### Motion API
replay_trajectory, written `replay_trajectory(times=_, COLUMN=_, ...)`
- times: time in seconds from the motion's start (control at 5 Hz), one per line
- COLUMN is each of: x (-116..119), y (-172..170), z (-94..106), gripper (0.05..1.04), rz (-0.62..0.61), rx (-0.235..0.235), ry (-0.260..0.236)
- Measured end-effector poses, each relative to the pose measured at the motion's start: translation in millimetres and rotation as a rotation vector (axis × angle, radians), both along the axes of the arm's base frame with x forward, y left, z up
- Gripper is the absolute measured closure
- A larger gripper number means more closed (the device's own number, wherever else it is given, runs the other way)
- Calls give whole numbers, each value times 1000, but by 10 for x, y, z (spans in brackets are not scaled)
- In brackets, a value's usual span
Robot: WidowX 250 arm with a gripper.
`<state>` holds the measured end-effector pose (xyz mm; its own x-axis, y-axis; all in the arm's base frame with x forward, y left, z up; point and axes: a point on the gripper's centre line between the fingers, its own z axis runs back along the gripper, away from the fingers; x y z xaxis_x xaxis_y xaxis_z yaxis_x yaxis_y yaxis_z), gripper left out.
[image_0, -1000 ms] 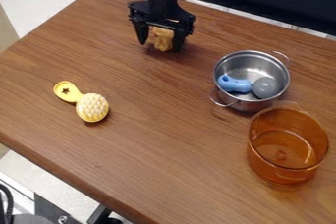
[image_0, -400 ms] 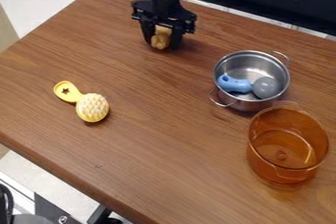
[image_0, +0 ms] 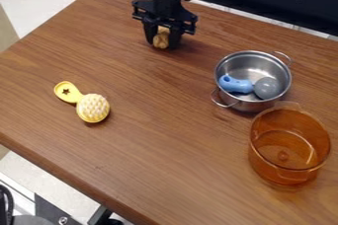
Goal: Pick up the chicken wings and put it in the orange pot
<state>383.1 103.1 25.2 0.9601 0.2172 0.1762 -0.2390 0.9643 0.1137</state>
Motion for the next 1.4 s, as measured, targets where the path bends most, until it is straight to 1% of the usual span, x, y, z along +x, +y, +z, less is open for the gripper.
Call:
replay_trajectory(times=0.2, x=-74, y=49, z=26, gripper=566, rz=56, rx=4, ry=31)
replay_trajectory(times=0.4, x=-95, y=88, z=220, gripper=566, rz=133, rx=-1, ry=65)
replay_trajectory(times=0.6, x=-164, y=86, z=522, gripper=565, rz=177, rx=2, ry=68)
replay_trajectory(times=0.8, x=-268, y=42, z=781, gripper=566, rz=195, rx=-8, ry=37)
replay_trajectory(times=1.0, x=-500, y=-209, z=928, gripper=566, rz=138, rx=-53, ry=41)
replay_trajectory(times=1.2, x=-622, y=-427, z=973, gripper=566, rz=69, rx=-66, ry=48)
replay_trajectory(times=1.4, x=-733, y=-656, z=975, gripper=566, rz=13, rx=-82, ry=76)
